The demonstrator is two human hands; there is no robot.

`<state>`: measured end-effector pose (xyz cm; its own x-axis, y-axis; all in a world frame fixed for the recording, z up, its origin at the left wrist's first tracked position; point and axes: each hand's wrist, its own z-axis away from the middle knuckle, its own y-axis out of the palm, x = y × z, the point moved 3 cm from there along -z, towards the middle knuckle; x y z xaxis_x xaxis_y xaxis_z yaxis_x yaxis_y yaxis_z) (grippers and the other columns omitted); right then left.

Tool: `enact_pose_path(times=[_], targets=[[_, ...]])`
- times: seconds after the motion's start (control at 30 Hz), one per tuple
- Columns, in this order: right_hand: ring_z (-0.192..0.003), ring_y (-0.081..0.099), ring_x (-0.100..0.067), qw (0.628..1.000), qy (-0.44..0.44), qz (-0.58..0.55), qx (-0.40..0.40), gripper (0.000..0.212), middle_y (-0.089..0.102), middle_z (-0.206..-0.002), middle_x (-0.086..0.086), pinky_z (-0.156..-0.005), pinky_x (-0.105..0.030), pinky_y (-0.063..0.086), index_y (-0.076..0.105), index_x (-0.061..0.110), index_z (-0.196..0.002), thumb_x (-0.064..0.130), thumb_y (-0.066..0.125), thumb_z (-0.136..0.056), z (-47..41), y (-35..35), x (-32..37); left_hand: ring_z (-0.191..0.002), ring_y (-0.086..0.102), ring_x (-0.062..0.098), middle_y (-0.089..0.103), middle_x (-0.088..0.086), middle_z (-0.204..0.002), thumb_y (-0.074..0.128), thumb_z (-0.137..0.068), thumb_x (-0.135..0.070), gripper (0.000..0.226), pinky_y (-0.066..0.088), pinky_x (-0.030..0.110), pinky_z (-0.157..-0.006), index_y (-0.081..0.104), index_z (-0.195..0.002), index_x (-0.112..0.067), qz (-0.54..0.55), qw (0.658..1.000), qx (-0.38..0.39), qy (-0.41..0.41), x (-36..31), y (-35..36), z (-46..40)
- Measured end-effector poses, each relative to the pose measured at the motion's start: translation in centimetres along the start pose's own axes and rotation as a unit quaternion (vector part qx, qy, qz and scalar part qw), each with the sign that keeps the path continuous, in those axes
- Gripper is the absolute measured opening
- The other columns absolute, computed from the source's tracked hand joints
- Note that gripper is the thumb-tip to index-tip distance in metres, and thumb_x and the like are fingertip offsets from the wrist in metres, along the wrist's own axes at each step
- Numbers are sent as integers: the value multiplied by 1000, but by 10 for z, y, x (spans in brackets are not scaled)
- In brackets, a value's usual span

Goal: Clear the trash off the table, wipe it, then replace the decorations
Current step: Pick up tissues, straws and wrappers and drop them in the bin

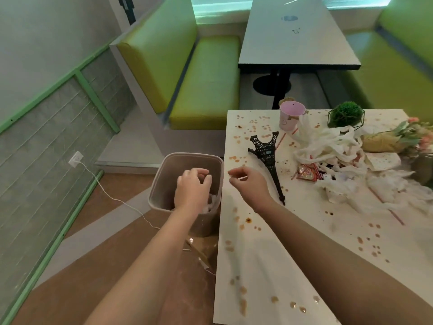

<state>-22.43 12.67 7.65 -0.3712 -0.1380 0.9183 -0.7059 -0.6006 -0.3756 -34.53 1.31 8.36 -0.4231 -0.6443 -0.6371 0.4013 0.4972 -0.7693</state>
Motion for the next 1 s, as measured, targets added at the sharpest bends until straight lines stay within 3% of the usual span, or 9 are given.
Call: enact_pose_path(times=[0.07,0.17,0.33,0.5,0.63,0.73,0.87,1.0], targets=[[-79,58,-4,999,26,-1,-30,14,64,-89,7,-58,-7,39,70,19,-101,12,63,-92,0,-26,-15,-103,55,13,59,-7,-107,52,-97,-40,19,52,35,-84,63,-108,-28,40,999,17,17,-20,14,0],[-70,56,-14,995,71,5,-74,16,63,-80,3,-58,-19,41,70,21,-93,8,61,-87,2,-65,-43,-93,60,10,63,-10,-102,52,-97,-42,19,54,35,-82,64,-105,-29,53,996,60,43,-50,40,4],[-72,56,-10,985,114,31,-123,17,66,-89,0,-55,-15,39,70,18,-99,8,60,-88,6,-129,-87,-88,58,7,63,-12,-100,50,-98,-41,22,44,27,-67,64,-109,-28,40,988,138,57,-94,92,16],[-66,55,-11,978,146,73,-129,19,62,-87,4,-53,-24,42,67,19,-99,7,55,-90,6,-178,-131,-94,60,13,64,-8,-101,52,-97,-36,19,48,30,-78,65,-107,-26,47,979,196,29,-125,149,35],[-70,58,-10,973,163,110,-123,19,62,-92,-1,-52,-22,42,65,19,-99,6,56,-89,-2,-218,-162,-91,58,11,63,-10,-105,52,-97,-40,21,48,30,-77,63,-108,-28,28,972,231,11,-149,191,41],[-85,58,-16,967,166,146,-129,16,59,-104,-4,-56,-22,40,63,18,-102,10,60,-88,-10,-246,-187,-93,59,11,64,-9,-109,52,-96,-43,22,49,31,-77,61,-110,-29,28,966,257,-16,-166,224,48],[-99,54,-17,962,174,171,-121,23,54,-114,-3,-59,-24,40,58,17,-113,25,63,-92,-16,-268,-213,-111,55,17,61,-3,-121,55,-91,-55,49,49,34,-86,55,-127,-22,24,954,296,-50,-182,269,56],[-97,56,-13,965,182,157,-101,36,58,-112,3,-62,-23,40,57,18,-117,37,68,-89,-21,-279,-230,-128,44,25,58,3,-130,55,-79,-74,81,44,40,-93,49,-138,-19,-45,958,269,-88,-193,304,56]])
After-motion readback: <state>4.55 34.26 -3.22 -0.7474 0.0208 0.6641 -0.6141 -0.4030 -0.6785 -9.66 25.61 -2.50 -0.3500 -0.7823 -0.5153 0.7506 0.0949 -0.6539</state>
